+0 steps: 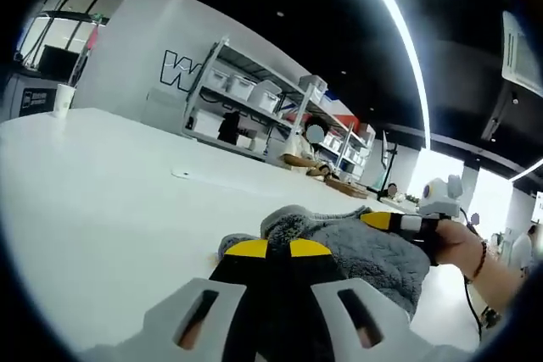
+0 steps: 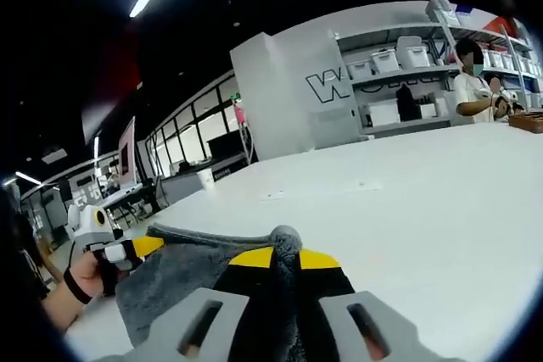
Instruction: Open the folded towel by lifting each exposed corner and separating the folded layers until the towel lies flat within the target outline without major curled edges
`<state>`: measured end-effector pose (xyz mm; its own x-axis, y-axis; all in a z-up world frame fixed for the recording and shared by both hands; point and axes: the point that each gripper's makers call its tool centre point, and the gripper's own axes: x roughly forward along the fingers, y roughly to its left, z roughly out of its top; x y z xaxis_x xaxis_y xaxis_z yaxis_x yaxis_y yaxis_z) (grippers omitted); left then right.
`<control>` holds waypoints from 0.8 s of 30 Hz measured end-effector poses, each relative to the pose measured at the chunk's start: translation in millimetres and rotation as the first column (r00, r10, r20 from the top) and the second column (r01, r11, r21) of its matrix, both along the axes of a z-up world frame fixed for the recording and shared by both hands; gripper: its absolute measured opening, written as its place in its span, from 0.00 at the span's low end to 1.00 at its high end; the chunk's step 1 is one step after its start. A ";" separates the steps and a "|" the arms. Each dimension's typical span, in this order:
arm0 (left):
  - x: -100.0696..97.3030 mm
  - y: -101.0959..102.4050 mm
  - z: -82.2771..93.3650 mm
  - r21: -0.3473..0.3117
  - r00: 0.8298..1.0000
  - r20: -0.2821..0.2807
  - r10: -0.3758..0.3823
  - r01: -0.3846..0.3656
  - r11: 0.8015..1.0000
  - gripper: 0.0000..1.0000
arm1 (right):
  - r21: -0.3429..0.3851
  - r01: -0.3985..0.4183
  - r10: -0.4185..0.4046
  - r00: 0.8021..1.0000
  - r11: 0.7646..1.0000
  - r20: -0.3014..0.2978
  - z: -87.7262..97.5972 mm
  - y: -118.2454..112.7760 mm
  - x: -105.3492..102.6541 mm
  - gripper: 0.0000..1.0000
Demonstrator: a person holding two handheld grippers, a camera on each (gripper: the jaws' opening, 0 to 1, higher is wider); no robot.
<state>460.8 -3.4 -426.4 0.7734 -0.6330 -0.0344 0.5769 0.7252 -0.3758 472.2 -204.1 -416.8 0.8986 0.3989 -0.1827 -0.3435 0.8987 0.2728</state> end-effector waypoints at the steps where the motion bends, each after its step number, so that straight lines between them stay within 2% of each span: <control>1: -0.1 0.2 0.6 0.012 1.000 0.011 -0.002 0.002 1.000 0.04 | 0.000 0.001 -0.001 1.000 1.000 0.002 0.2 -0.6 -0.2 0.00; 6: 0.4 2.7 11.8 0.037 0.997 0.072 0.001 -0.004 0.999 0.04 | 0.011 0.001 -0.002 1.000 1.000 0.019 3.8 -1.4 -0.5 0.00; 14: -4.5 2.2 19.2 0.056 0.993 0.114 -0.008 0.002 0.998 0.03 | -0.017 0.015 -0.015 0.999 1.000 0.037 12.9 -2.1 -3.2 0.00; 20: -5.8 2.5 22.5 0.056 0.992 0.126 -0.013 0.006 0.998 0.03 | 0.011 0.012 -0.012 0.999 1.000 0.038 14.8 -3.5 -4.3 0.00; 24: -8.4 1.9 24.9 0.063 0.990 0.137 -0.020 0.011 0.998 0.03 | 0.001 0.013 -0.013 0.999 1.000 0.037 14.5 -3.2 -5.3 0.00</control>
<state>452.3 -1.5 -401.5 0.7635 -0.6449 0.0327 0.6315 0.7351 -0.2469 467.0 -207.3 -402.4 0.9098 0.3873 -0.1491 -0.3415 0.9029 0.2611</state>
